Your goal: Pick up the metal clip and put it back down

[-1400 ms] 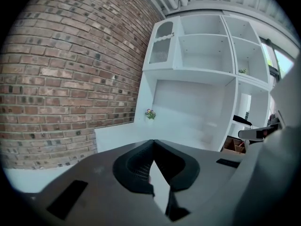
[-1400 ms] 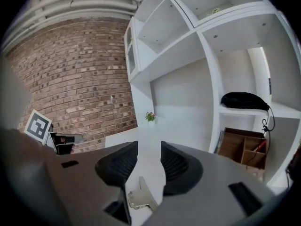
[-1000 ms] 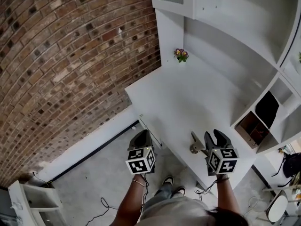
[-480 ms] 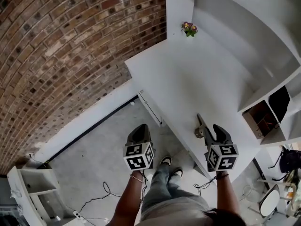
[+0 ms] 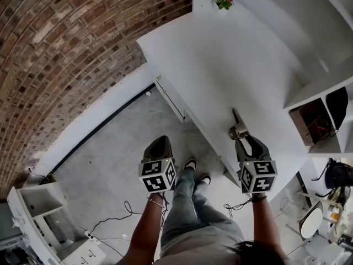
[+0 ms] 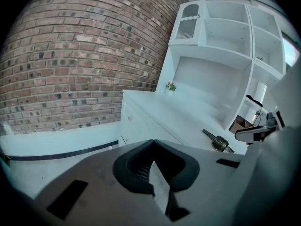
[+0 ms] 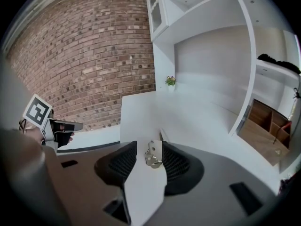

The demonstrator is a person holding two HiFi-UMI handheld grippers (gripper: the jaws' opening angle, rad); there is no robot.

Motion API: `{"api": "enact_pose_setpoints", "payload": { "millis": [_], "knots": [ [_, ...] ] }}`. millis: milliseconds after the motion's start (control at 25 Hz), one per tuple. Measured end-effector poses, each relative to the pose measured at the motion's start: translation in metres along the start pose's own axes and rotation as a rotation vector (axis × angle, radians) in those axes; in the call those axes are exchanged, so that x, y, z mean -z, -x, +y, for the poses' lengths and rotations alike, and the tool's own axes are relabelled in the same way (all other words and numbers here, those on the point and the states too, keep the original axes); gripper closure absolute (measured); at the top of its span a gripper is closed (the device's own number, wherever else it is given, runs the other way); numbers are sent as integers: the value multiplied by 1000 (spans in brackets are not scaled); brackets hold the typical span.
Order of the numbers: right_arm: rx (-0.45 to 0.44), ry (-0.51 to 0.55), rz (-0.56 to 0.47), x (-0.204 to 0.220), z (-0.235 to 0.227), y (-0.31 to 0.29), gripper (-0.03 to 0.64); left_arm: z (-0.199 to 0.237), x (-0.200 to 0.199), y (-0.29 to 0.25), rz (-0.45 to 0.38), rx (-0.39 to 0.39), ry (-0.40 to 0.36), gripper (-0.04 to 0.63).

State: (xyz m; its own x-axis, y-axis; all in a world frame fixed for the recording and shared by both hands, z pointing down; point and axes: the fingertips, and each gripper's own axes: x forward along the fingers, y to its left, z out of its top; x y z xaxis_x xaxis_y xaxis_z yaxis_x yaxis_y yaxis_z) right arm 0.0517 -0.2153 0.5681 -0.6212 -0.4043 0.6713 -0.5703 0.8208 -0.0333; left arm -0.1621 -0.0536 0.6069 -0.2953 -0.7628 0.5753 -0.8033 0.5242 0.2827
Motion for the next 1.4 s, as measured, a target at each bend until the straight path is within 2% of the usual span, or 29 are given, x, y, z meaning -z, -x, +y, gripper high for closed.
{"api": "enact_pose_setpoints", "payload": {
  "millis": [200,800,1160,1280,1400],
  "knots": [
    [17,50,33,8,0,-7,449,5,5,5,3,-11,8,594],
    [86,434,139,17,-5,-40,474,30,25,14,21,-70,62,594],
    [106,518,165,20,-6,-54,503,38,27,20,21,-96,74,594],
    [121,521,171,21,-5,-56,535,42,26,22,20,-100,71,594],
    [130,508,169,21,-5,-55,538,44,26,24,20,-98,81,594]
  ]
}}
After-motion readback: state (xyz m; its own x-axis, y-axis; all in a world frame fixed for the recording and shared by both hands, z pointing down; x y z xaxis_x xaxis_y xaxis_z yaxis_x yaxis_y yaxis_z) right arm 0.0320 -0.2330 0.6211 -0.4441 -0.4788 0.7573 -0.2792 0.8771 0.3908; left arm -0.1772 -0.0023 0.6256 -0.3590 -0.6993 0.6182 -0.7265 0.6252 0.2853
